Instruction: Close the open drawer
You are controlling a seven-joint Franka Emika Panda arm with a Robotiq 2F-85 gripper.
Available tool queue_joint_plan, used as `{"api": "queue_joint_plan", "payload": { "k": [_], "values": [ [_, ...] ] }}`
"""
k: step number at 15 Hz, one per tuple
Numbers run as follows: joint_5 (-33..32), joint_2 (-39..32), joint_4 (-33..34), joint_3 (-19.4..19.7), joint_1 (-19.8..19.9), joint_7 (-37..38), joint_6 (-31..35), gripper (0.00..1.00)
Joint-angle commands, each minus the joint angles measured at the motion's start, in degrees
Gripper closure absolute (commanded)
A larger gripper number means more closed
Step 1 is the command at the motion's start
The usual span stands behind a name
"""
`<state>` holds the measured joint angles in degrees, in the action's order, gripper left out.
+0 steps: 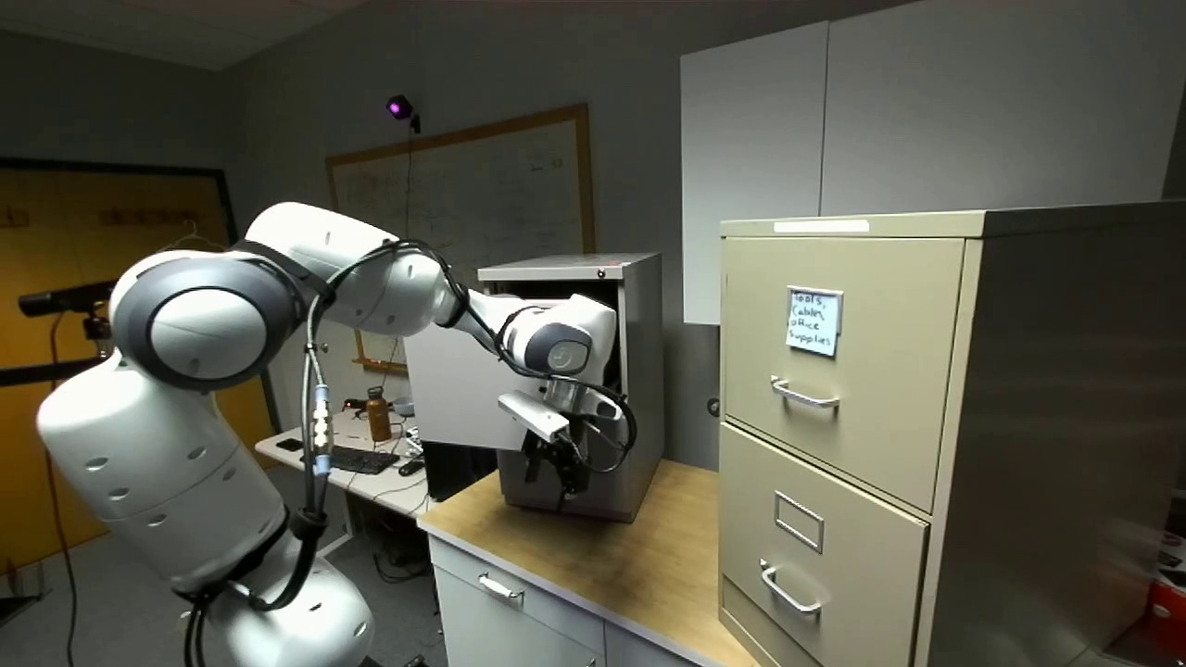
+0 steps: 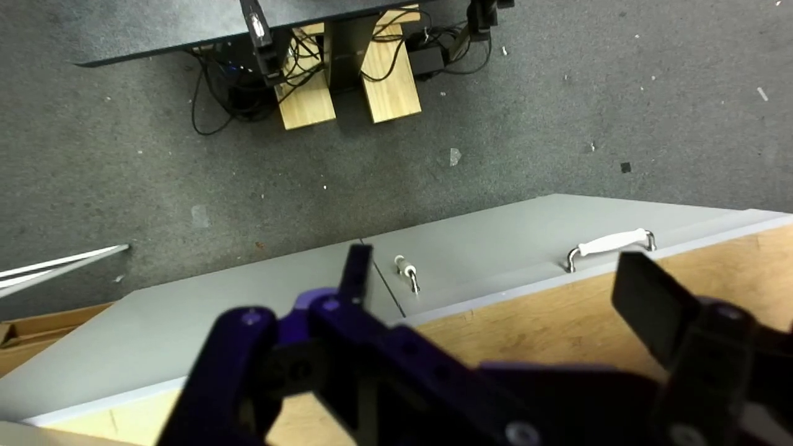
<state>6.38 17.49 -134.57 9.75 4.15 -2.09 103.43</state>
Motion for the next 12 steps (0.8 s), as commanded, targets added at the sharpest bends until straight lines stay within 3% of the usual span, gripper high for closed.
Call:
{"api": "queue_joint_plan", "payload": {
  "k": [1,4,5,6,12],
  "values": [
    [-0.59,2.79,0.56,-1.55,1.15,1.72,0.87,0.00],
    [-0.75,4.66,1.47,-2.04,1.20,2.55,1.52,0.00],
    [-0.75,5.55,1.74,-2.26,1.18,2.86,2.09,0.08],
    [-0.61,6.17,2.05,-2.46,1.15,3.25,2.60,0.27],
    [-1.27,10.01,4.64,-5.32,0.49,5.50,5.83,0.73]
  ]
}}
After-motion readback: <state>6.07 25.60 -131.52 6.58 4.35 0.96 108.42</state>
